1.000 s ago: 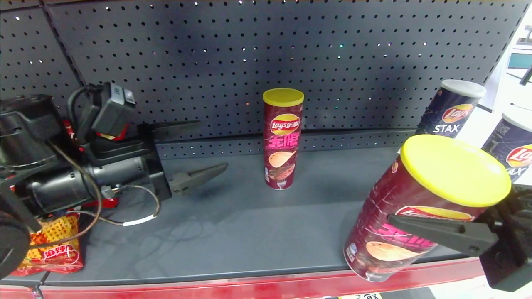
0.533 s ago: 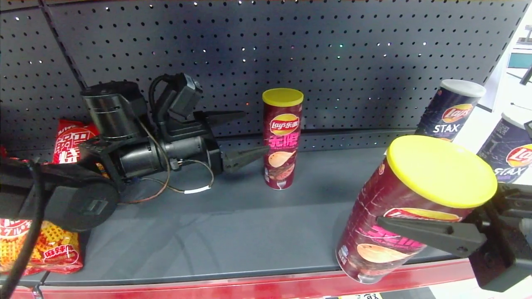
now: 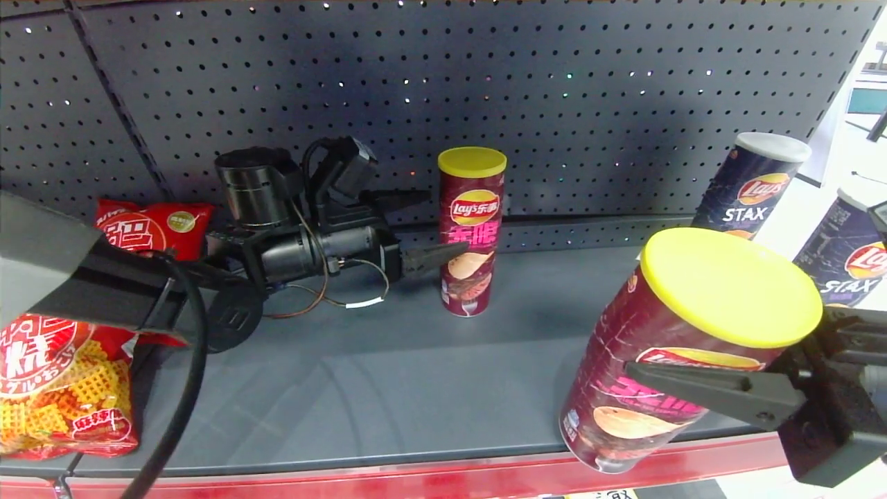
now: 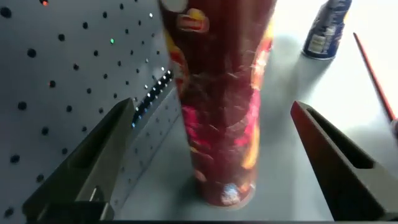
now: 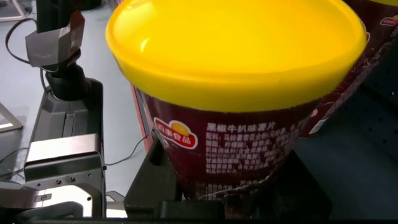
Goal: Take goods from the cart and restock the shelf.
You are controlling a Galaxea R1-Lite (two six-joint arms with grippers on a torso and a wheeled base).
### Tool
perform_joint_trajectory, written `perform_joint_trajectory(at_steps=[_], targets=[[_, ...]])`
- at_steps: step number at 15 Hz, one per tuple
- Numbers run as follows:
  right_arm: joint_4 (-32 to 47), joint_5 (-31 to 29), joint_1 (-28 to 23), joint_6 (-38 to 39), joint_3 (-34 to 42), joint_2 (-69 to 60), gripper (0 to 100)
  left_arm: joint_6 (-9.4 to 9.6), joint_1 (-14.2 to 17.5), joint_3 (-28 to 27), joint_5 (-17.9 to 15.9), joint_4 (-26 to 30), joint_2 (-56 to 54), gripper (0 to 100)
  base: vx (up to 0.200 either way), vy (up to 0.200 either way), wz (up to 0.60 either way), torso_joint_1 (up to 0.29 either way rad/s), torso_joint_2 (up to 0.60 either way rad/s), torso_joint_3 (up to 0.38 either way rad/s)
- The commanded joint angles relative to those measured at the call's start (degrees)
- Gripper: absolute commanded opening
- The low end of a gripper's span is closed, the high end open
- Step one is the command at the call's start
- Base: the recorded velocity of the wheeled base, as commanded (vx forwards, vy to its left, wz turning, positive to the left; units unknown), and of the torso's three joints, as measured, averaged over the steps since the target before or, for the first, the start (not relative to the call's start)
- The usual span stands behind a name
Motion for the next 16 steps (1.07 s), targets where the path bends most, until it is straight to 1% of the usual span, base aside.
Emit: perform_joint_trajectory(at_steps=[1, 3, 6, 9, 10, 13, 14, 16], targets=[[0.0, -0.1, 0.0, -0.1, -0.1, 0.1, 0, 0.04, -0.1, -2.3, 0.0, 0.0, 3.0, 100, 0.0, 0.0, 0.0, 0.0, 0.0, 0.0], [-0.1, -0.1, 0.0, -0.1, -0.1, 0.8, 0, 0.04, -2.0, -4.3, -0.9, -0.8, 4.8, 100, 0.0, 0.0, 0.0, 0.0, 0.0, 0.0], [-1.0, -0.1, 0.0, 0.0, -0.1, 1.6, 0, -0.05, -4.8, -6.1, -0.8, -0.8, 6.7, 100, 0.0, 0.0, 0.0, 0.0, 0.0, 0.0], [-1.0, -0.1, 0.0, -0.1, 0.0, 1.2, 0, -0.13, -5.3, -7.2, -0.8, -0.8, 6.9, 100, 0.0, 0.0, 0.0, 0.0, 0.0, 0.0], [-1.0, -0.1, 0.0, -0.1, 0.0, 1.1, 0, -0.13, -5.2, -7.2, -0.8, -0.8, 6.9, 0, 0.0, 0.0, 0.0, 0.0, 0.0, 0.0], [-1.0, -0.1, 0.0, 0.0, -0.1, 1.2, 0, -0.05, -5.3, -6.3, -0.8, -1.1, 5.9, 0, 0.0, 0.0, 0.0, 0.0, 0.0, 0.0], [-1.0, -0.1, -0.1, 0.0, -0.1, 1.2, 0, -0.05, -5.4, -5.1, -0.9, -1.1, 4.2, 0, 0.0, 0.0, 0.0, 0.0, 0.0, 0.0], [-1.5, -0.2, -0.3, 0.0, -0.1, 1.2, 0, -0.05, -6.4, -0.8, -1.2, -1.1, -0.3, 0, 0.0, 0.0, 0.0, 0.0, 0.0, 0.0]])
